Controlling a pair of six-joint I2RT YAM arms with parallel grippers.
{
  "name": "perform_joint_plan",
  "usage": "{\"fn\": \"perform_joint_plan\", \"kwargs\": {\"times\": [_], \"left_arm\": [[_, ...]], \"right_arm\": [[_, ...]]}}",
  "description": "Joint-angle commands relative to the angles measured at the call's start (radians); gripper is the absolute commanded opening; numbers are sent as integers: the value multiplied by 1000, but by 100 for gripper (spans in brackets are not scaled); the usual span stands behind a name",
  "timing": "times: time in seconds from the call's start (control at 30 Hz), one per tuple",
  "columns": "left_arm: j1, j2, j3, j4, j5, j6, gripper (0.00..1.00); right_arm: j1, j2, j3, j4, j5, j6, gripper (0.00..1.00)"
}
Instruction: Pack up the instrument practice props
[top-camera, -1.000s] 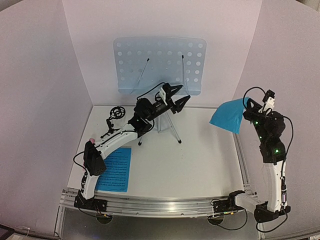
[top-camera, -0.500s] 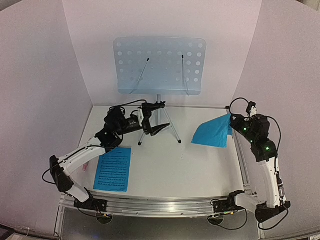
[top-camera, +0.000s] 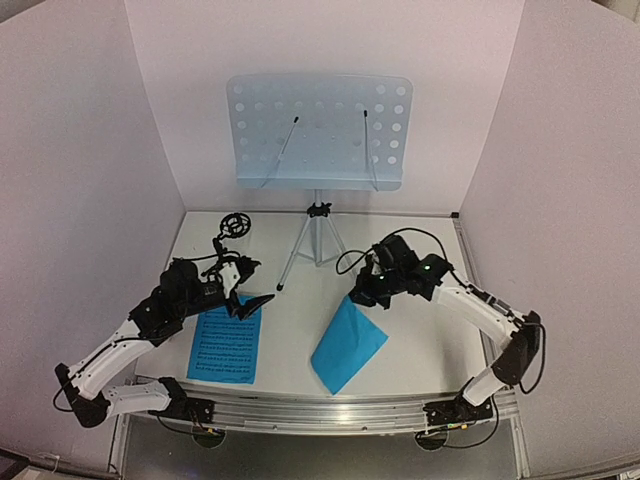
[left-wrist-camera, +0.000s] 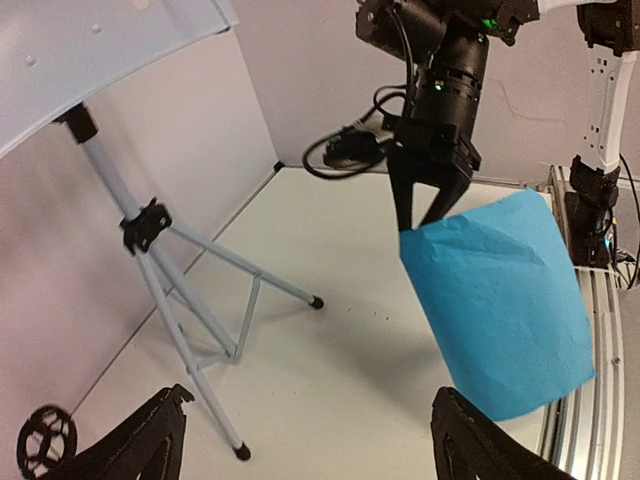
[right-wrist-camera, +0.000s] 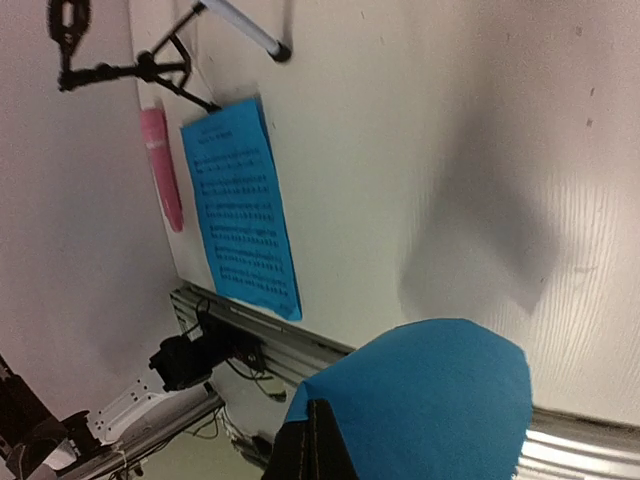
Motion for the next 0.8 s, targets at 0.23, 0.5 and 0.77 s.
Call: {"fn": "perform_joint_plan", "kwargs": {"times": [0.23, 0.5, 0.77], "left_arm": [[139, -192, -112, -314, 21, -200, 90], [396, -74, -41, -483, 331, -153, 94], [787, 183, 133, -638, 479, -153, 96]], "right_arm": [[19, 279, 133, -23, -379, 386, 0], [19, 392, 126, 98, -441, 549, 0], [23, 364, 96, 152, -423, 571, 0]]}}
